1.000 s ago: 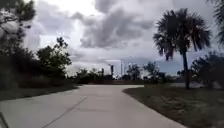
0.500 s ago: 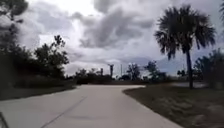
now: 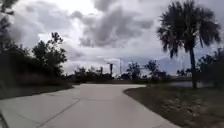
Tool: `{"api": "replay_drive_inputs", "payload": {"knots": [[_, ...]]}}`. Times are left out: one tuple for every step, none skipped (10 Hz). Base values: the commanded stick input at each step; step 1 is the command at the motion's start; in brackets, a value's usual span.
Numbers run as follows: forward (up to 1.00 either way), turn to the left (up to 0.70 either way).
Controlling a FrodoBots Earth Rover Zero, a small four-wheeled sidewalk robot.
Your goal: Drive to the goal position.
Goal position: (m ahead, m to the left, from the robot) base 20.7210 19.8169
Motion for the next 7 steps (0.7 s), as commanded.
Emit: {"api": "replay_drive_inputs", "payload": {"knots": [[0.85,0.09],[0.85,0.34],[0.85,0.34],[0.85,0.02],[0.85,0.0],[0.85,0.04],[0.85,0.25]]}}
